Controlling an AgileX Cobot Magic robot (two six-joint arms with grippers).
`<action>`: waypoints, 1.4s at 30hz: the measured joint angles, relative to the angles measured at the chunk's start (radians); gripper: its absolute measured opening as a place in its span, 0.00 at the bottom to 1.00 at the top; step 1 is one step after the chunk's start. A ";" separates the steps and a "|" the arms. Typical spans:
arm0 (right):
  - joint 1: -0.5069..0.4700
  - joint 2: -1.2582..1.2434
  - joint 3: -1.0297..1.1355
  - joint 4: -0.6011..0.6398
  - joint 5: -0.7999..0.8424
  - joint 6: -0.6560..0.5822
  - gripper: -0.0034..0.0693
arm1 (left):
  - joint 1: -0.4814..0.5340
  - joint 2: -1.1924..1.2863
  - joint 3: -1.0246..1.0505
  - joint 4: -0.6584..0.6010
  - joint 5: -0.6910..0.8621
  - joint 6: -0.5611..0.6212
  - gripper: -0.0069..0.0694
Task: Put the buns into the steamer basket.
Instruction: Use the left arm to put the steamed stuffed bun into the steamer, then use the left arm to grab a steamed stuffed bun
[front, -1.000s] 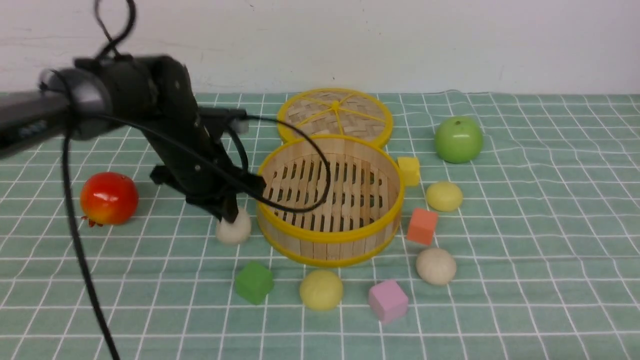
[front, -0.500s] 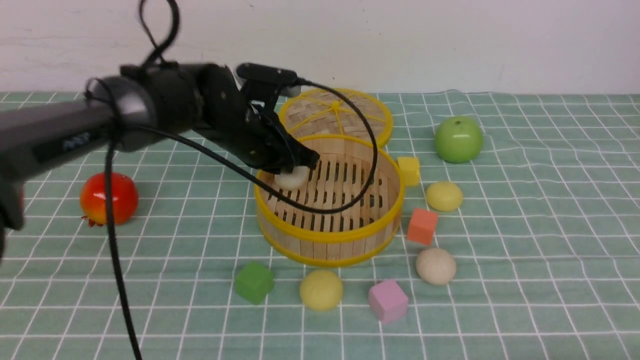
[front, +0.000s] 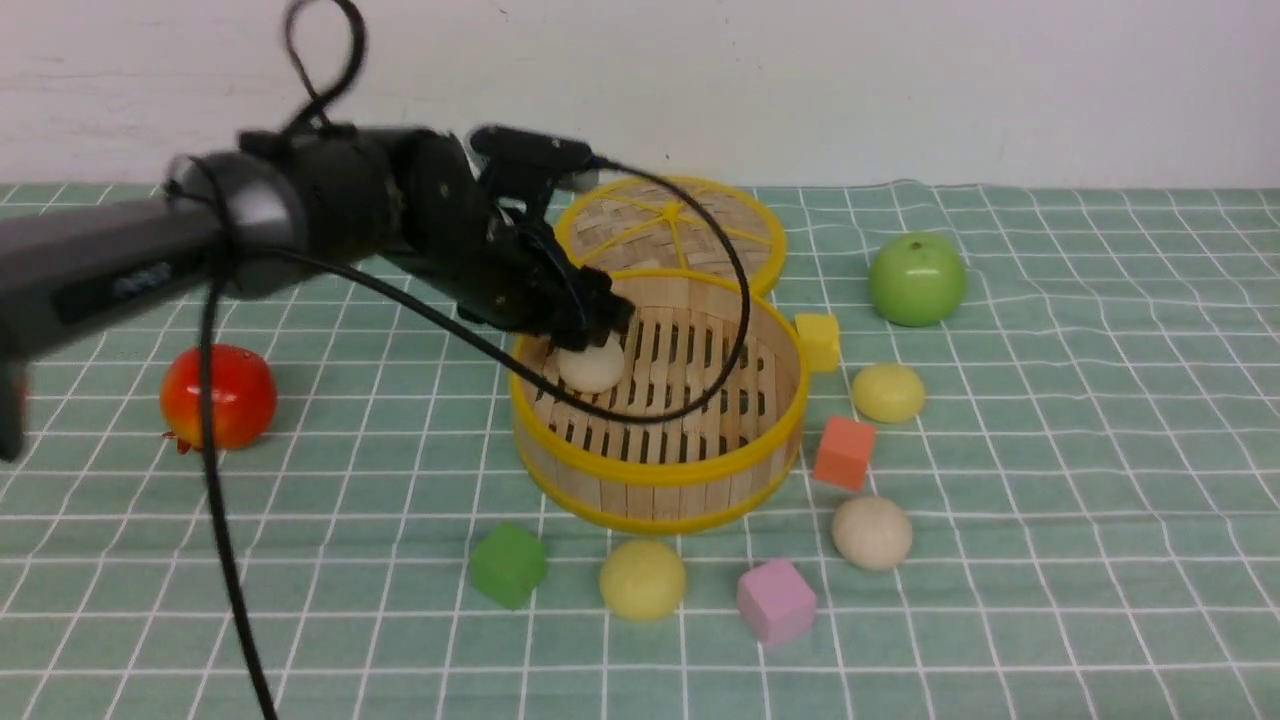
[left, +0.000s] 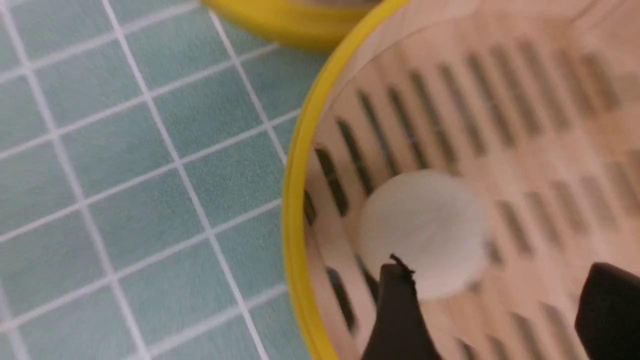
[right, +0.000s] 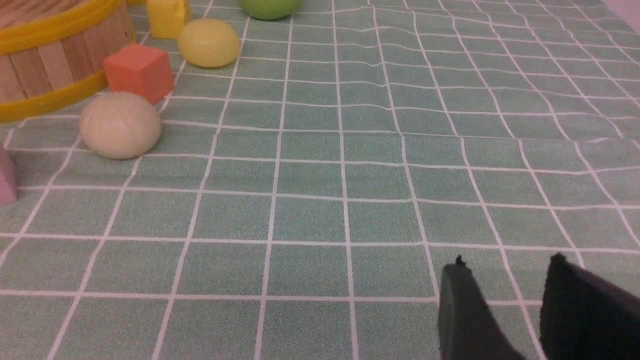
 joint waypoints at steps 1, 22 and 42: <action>0.000 0.000 0.000 0.000 0.000 0.000 0.38 | -0.006 -0.051 0.000 -0.006 0.052 -0.022 0.64; 0.000 0.000 0.000 0.000 0.000 0.000 0.38 | -0.257 -0.043 0.126 0.061 0.348 -0.062 0.41; 0.000 0.000 0.000 0.000 0.000 0.000 0.38 | -0.257 0.040 0.126 0.092 0.286 -0.062 0.07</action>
